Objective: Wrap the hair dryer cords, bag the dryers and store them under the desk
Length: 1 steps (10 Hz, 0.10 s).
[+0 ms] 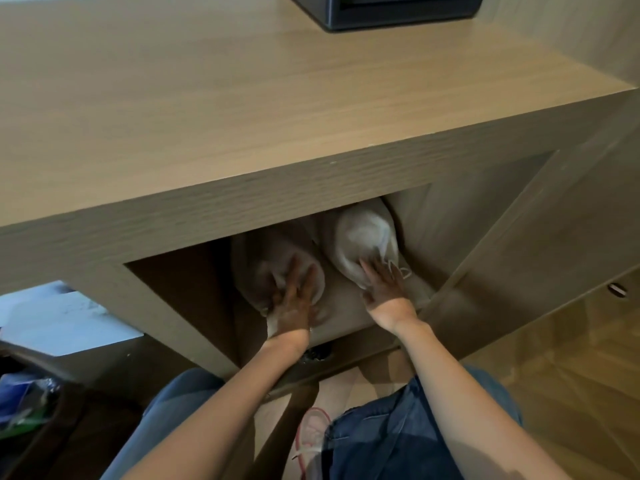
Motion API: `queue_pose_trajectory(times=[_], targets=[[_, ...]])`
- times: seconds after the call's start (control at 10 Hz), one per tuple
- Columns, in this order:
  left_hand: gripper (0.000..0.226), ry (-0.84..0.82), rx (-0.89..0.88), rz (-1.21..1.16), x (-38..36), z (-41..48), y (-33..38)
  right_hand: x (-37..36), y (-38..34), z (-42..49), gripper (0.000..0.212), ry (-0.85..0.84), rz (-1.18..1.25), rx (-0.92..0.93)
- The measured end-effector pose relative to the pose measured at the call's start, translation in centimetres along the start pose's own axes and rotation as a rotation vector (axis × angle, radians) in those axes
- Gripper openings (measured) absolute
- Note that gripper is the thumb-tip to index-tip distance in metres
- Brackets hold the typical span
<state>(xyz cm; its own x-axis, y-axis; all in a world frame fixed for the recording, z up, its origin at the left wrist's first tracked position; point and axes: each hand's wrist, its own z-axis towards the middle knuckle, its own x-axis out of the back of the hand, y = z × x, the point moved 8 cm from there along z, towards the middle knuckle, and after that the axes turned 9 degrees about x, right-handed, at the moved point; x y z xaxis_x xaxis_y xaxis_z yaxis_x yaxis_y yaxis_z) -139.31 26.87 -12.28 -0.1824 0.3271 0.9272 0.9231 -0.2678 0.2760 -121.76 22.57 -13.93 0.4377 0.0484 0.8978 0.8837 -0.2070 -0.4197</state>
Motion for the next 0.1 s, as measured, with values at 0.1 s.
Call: queue_pose_trajectory(times=[0.1], targets=[[0.071, -0.009, -0.016, 0.045, 0.91, -1.07, 0.54, 1.61, -1.12, -0.63, 0.061, 0.120, 0.043, 0.020]])
